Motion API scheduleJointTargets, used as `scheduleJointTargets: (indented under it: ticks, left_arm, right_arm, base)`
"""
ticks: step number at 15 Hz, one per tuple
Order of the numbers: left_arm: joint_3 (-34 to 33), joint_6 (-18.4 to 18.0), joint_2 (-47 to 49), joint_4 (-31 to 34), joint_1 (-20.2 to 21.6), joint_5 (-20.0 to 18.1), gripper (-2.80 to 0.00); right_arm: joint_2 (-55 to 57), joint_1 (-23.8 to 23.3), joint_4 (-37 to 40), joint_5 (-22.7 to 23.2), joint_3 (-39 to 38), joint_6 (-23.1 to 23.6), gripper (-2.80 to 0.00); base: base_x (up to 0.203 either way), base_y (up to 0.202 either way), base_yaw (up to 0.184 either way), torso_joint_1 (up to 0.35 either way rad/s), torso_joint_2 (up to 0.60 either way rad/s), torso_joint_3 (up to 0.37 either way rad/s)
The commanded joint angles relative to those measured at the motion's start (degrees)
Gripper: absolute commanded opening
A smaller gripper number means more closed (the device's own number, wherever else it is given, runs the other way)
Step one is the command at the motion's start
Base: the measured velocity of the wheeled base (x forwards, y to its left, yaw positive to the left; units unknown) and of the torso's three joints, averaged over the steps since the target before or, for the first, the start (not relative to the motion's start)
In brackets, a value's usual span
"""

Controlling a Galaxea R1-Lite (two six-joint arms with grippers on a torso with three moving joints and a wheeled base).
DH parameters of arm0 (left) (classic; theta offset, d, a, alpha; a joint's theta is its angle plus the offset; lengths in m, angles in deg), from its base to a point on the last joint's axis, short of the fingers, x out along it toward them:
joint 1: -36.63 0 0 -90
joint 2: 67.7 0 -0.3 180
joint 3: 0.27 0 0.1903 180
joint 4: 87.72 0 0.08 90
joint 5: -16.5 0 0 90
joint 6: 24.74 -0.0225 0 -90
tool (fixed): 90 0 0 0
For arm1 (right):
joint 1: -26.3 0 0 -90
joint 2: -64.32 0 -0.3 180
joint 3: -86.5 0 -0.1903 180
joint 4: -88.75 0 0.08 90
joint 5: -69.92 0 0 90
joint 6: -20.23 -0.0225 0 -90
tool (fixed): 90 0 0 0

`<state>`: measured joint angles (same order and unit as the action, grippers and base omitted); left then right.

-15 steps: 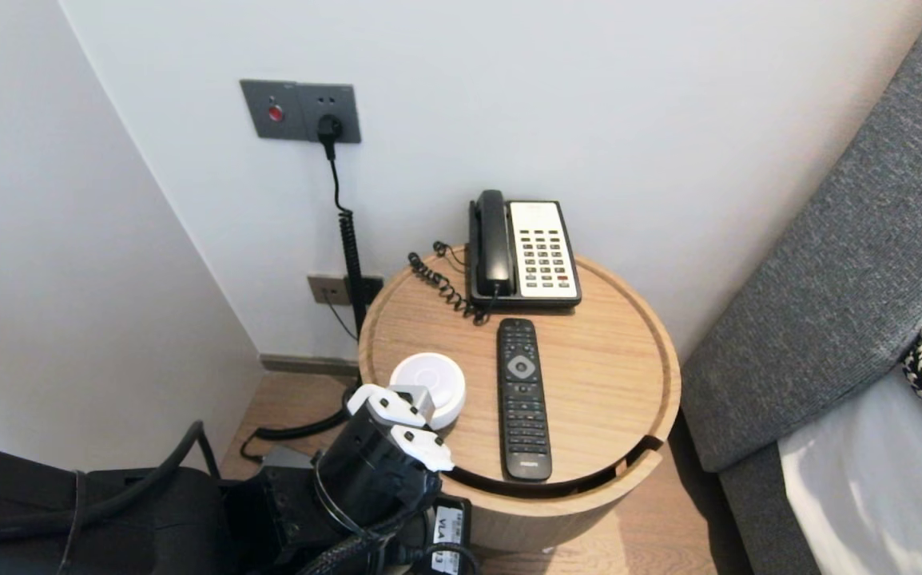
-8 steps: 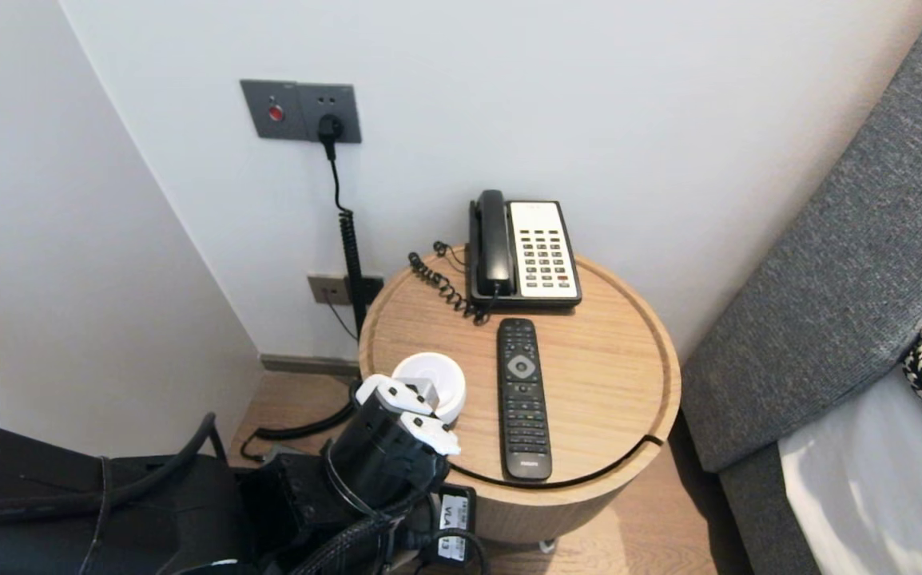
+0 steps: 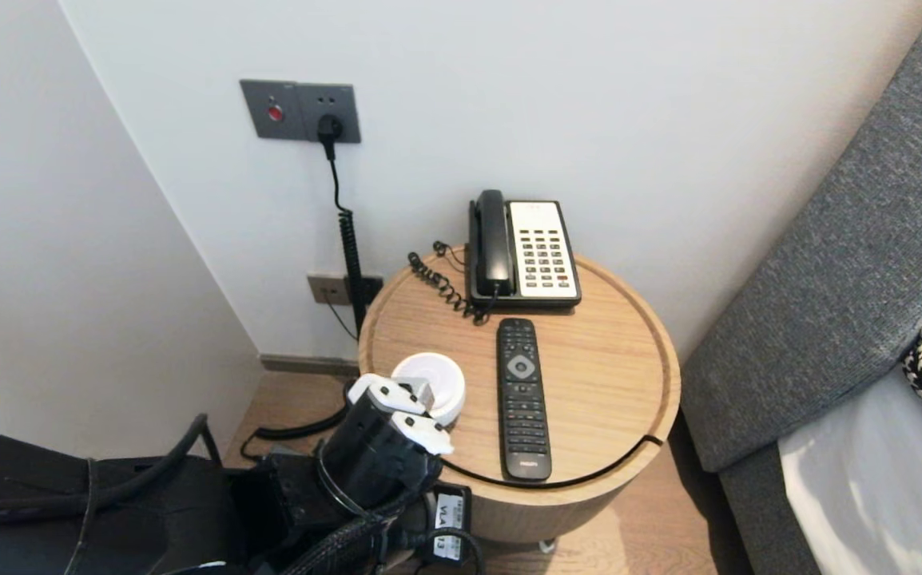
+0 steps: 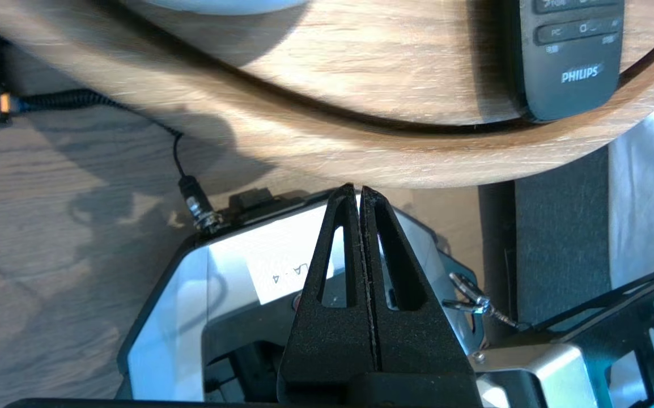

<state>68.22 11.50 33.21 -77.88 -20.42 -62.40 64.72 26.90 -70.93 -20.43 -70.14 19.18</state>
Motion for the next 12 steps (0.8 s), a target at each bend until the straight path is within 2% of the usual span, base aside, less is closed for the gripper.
scheduleJointTargets:
  ticks: [1,5,7,10,12]
  left_arm:
    - [-3.87,0.13,-3.75,0.70,-0.08,-0.28,-2.80]
    - [-15.70,-0.06,-10.82,0.46,0.44,-1.78,-2.80]
    - [-22.26,0.52,-15.58,0.04,3.90,-1.71,-2.80]
    - [-26.68,0.58,-23.01,-0.11,18.14,-1.20,-2.80]
    - [-28.61,-1.74,-28.63,-0.01,29.01,-1.20,-2.80]
  right_arm:
    - [0.04,0.02,-0.01,0.00,-1.49,-0.01,-2.80]
    - [0.04,0.02,-0.03,0.00,-1.49,-0.01,-2.80]
    - [0.04,0.02,-0.03,-0.02,-1.49,-0.01,-2.80]
    - [0.04,0.02,-0.03,0.00,-1.49,-0.01,-2.80]
    - [0.04,0.02,-0.03,0.00,-1.49,-0.01,-2.80]
  base:
    - [0.000,0.000,0.000,0.000,0.00,0.000]
    - [0.000,0.000,0.000,0.000,0.00,0.000]
    - [0.000,0.000,0.000,0.000,0.00,0.000]
    - [0.000,0.000,0.000,0.000,0.00,0.000]
    - [0.000,0.000,0.000,0.000,0.00,0.000]
